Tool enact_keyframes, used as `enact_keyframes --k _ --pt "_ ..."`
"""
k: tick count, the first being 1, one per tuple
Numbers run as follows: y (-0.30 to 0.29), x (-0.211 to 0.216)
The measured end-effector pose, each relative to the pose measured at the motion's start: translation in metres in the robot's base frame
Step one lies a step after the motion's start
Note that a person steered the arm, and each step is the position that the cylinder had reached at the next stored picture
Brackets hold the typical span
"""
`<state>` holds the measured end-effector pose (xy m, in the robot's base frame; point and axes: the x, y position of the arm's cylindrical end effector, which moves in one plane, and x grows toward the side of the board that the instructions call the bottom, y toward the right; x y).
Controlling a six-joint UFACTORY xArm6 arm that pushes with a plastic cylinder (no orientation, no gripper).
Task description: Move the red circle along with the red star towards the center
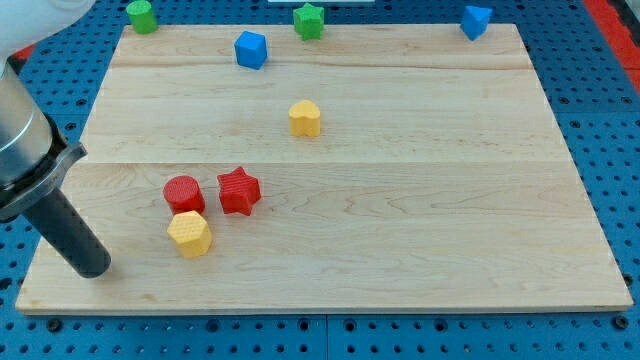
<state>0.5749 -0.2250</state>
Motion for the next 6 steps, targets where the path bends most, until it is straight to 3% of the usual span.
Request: enact_keyframes --k 6 --pt "0.036 -0.081"
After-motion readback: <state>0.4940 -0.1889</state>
